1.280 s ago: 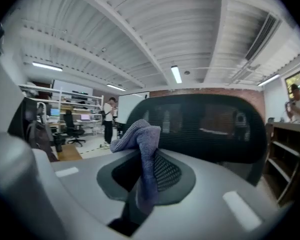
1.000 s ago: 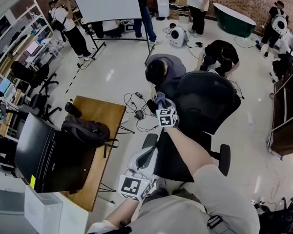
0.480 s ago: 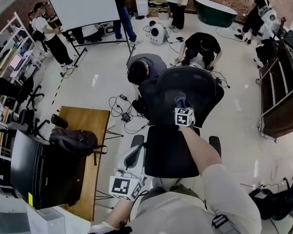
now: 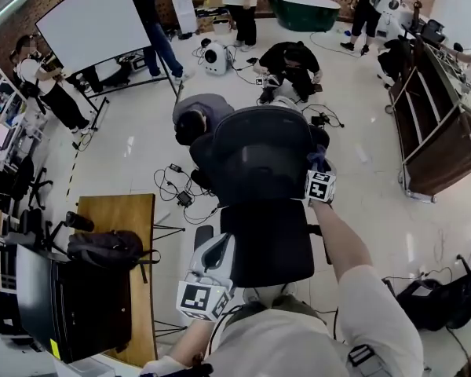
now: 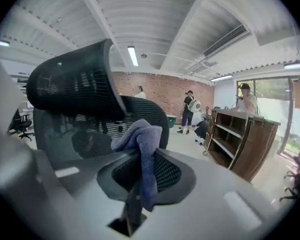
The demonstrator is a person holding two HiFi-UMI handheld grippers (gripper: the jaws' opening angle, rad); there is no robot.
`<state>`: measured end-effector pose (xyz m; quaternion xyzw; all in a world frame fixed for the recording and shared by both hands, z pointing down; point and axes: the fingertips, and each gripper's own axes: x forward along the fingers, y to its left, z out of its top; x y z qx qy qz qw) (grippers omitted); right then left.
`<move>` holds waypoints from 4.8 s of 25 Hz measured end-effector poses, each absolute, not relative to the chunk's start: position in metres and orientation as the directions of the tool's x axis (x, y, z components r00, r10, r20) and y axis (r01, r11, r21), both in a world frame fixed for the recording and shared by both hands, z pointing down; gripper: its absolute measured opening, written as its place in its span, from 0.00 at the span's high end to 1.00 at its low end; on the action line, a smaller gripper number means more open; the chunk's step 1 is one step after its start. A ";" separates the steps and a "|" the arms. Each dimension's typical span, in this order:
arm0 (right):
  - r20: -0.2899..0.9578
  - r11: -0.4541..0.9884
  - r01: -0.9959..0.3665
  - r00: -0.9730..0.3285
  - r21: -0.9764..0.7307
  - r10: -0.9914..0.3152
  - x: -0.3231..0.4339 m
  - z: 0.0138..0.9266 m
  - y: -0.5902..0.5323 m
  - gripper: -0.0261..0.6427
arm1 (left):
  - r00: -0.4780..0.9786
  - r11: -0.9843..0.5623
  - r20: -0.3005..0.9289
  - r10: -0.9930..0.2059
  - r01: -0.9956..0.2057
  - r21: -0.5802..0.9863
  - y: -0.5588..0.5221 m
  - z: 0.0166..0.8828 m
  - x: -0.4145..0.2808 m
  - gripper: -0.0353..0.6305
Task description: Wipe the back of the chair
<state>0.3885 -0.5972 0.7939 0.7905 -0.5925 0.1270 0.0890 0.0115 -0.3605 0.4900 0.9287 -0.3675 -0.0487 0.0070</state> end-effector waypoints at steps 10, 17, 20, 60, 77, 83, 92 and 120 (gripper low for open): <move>0.324 0.218 -0.973 -0.229 -0.071 -0.918 0.075 0.833 -0.672 0.89 | 0.612 -0.612 -0.025 -0.791 -0.790 0.027 -0.367 0.489 -0.002 0.87; 0.379 0.216 -0.976 -0.207 -0.020 -0.902 0.066 0.865 -0.722 0.89 | 0.479 -0.478 0.041 -0.877 -0.878 0.033 -0.379 0.511 -0.055 0.87; 0.400 0.114 -0.993 -0.115 -0.026 -0.909 0.120 0.881 -0.708 0.89 | 0.486 -0.485 0.044 -0.873 -0.874 0.046 -0.387 0.515 -0.058 0.87; 0.528 -0.115 -0.977 0.001 -0.182 -0.849 0.263 0.954 -0.770 0.89 | 0.610 -0.602 0.095 -0.787 -0.792 0.104 -0.569 0.500 0.008 0.87; 0.487 0.051 -0.973 -0.158 -0.226 -0.859 0.183 0.947 -0.736 0.89 | 0.675 -0.664 0.090 -0.732 -0.737 0.128 -0.561 0.526 0.046 0.87; 0.500 0.235 -0.959 -0.284 -0.160 -0.818 0.044 1.001 -0.802 0.89 | 0.575 -0.563 0.087 -0.814 -0.817 0.127 -0.578 0.567 -0.012 0.87; 0.616 0.061 -0.985 -0.149 -0.161 -0.774 0.111 1.069 -0.804 0.89 | 0.542 -0.523 0.131 -0.830 -0.839 0.150 -0.586 0.607 -0.042 0.87; -0.199 0.026 -0.994 -0.004 -0.109 -0.980 0.143 0.555 -0.360 0.89 | 0.636 -0.646 -0.182 -0.750 -0.764 -0.006 -0.369 0.523 -0.070 0.87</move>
